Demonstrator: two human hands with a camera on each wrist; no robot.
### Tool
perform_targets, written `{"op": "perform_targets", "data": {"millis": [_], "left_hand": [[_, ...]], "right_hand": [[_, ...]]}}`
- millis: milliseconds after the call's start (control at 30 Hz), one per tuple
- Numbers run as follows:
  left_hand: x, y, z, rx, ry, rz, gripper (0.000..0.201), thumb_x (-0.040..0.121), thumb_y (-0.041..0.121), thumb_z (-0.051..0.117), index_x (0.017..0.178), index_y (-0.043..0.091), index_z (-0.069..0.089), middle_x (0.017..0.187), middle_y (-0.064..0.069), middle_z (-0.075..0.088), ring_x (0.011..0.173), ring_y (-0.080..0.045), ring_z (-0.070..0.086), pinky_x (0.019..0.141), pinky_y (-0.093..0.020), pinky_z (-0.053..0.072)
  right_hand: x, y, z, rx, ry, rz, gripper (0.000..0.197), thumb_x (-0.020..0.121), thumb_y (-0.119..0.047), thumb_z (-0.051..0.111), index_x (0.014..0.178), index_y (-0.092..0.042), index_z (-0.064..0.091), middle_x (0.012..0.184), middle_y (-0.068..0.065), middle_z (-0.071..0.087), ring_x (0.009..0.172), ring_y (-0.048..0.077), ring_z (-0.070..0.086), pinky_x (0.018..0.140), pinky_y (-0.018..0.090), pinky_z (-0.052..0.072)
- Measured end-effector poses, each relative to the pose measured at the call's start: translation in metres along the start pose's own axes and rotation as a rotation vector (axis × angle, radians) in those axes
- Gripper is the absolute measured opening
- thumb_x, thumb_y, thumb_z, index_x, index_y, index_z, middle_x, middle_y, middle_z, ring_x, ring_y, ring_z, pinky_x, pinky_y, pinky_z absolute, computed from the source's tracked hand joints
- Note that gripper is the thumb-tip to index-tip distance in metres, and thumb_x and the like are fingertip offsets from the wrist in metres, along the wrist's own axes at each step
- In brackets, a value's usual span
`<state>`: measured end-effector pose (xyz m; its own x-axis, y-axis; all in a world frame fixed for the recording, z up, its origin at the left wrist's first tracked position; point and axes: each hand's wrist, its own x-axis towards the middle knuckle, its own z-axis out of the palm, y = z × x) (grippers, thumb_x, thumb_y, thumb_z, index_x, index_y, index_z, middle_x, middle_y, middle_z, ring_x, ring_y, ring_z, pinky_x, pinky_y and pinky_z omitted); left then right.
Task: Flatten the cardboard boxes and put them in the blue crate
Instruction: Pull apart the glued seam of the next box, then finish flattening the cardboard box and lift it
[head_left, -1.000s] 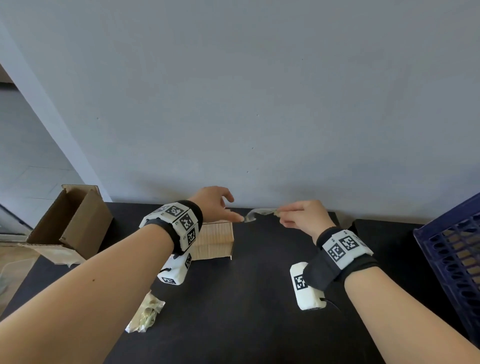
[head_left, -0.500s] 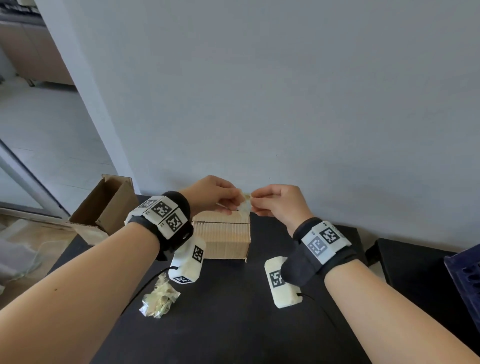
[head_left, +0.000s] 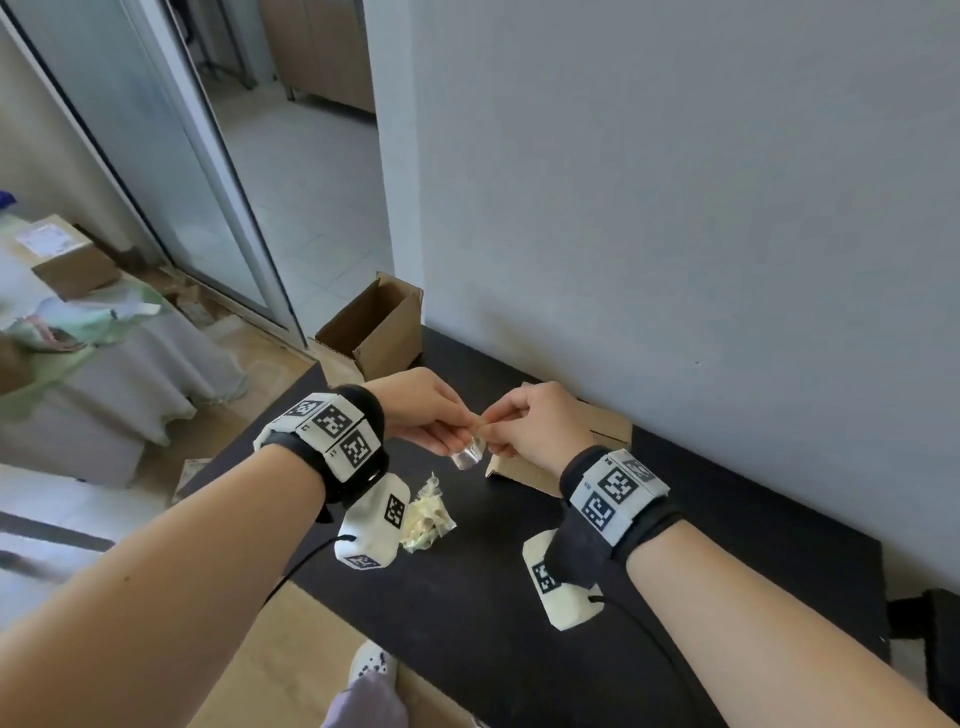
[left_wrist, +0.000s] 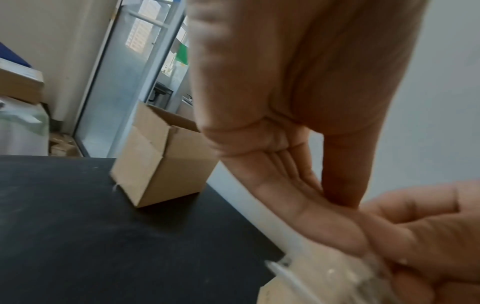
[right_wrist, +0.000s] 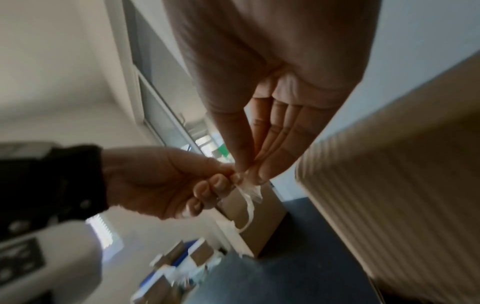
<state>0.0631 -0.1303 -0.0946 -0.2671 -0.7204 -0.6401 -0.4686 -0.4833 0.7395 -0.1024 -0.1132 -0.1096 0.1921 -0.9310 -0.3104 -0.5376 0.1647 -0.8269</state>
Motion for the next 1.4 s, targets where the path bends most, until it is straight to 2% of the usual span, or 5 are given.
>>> {"op": "perform_targets", "data": {"millis": [167, 567, 867, 1100, 1400], "left_hand": [[0.001, -0.043, -0.004, 0.123, 0.199, -0.118, 0.025, 0.078, 0.016, 0.077, 0.088, 0.011, 0.055, 0.06, -0.003, 0.063, 0.046, -0.008, 0.058, 0.053, -0.021, 0.054], [0.032, -0.106, 0.008, 0.198, 0.257, -0.183, 0.009, 0.082, 0.009, 0.07, 0.079, 0.01, 0.062, 0.074, -0.009, 0.071, 0.057, -0.012, 0.067, 0.061, -0.022, 0.058], [0.053, -0.118, 0.008, 0.427, 0.177, -0.261, 0.005, 0.08, 0.012, 0.067, 0.078, 0.012, 0.071, 0.073, -0.002, 0.072, 0.063, -0.011, 0.066, 0.077, -0.027, 0.058], [0.06, -0.106, 0.005, 0.552, 0.109, -0.314, 0.021, 0.085, 0.01, 0.063, 0.104, 0.003, 0.069, 0.101, -0.014, 0.072, 0.096, -0.027, 0.069, 0.087, -0.038, 0.056], [0.053, -0.031, -0.01, 0.728, 0.252, -0.051, 0.021, 0.092, 0.017, 0.056, 0.108, 0.009, 0.066, 0.095, -0.006, 0.065, 0.089, -0.02, 0.063, 0.085, -0.03, 0.052]], "right_hand": [[0.01, 0.011, 0.043, -0.334, -0.143, -0.007, 0.01, 0.083, -0.008, 0.066, 0.08, -0.016, 0.072, 0.08, 0.004, 0.071, 0.079, 0.018, 0.069, 0.078, 0.036, 0.058], [0.029, 0.037, 0.093, -0.611, -0.216, -0.015, 0.013, 0.083, -0.019, 0.064, 0.094, -0.024, 0.067, 0.099, -0.004, 0.068, 0.097, 0.019, 0.063, 0.082, 0.029, 0.052], [0.049, 0.053, 0.114, -0.634, -0.291, 0.111, 0.028, 0.076, -0.042, 0.07, 0.063, -0.018, 0.064, 0.069, 0.0, 0.066, 0.074, 0.02, 0.064, 0.07, 0.028, 0.054], [0.047, 0.034, 0.087, -0.4, -0.3, 0.125, 0.021, 0.091, -0.012, 0.057, 0.074, -0.015, 0.069, 0.073, 0.011, 0.073, 0.065, 0.021, 0.071, 0.065, 0.029, 0.06], [0.019, -0.037, 0.029, -0.179, -0.17, -0.048, 0.013, 0.091, -0.017, 0.06, 0.082, -0.013, 0.069, 0.063, 0.001, 0.068, 0.049, 0.008, 0.063, 0.048, 0.016, 0.049]]}}
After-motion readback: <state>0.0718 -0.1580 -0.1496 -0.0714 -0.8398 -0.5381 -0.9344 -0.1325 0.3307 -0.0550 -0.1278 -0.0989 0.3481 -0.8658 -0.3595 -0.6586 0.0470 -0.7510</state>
